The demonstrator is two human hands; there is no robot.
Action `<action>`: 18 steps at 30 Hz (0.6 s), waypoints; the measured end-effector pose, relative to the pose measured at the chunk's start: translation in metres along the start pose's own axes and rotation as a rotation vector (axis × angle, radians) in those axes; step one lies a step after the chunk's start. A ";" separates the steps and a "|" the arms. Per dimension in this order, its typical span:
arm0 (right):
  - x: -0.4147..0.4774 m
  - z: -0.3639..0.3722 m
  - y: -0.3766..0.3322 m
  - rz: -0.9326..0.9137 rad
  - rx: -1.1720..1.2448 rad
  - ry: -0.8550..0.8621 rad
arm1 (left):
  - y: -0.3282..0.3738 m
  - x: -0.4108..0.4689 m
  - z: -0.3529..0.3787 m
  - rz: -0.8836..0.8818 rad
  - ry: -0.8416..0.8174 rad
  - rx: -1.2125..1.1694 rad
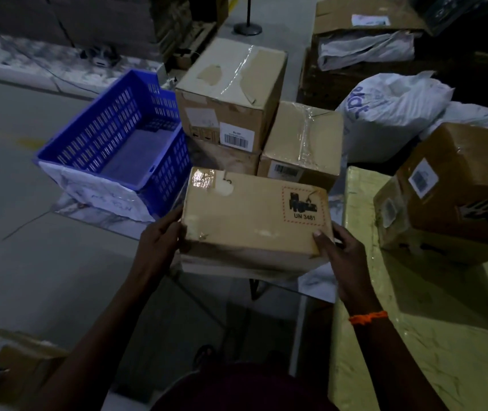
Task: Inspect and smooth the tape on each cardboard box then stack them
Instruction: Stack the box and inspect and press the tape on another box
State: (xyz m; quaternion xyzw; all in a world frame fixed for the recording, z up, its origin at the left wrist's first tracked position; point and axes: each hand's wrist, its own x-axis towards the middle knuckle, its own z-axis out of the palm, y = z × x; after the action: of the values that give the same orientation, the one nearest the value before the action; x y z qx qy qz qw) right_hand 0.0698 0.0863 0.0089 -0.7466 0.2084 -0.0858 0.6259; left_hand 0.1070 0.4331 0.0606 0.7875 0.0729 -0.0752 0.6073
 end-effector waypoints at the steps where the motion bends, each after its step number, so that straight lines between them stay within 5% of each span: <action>1: 0.000 -0.006 -0.002 -0.017 -0.019 0.011 | -0.005 -0.001 0.005 -0.022 -0.009 -0.016; 18: 0.026 -0.034 -0.003 0.069 -0.073 -0.009 | 0.002 0.035 0.055 -0.136 -0.113 0.020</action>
State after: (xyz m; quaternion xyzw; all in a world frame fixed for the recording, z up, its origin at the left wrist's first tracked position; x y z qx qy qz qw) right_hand 0.0809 0.0455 0.0155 -0.7616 0.2341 -0.0531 0.6019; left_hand 0.1395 0.3803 0.0411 0.7811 0.0913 -0.1613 0.5962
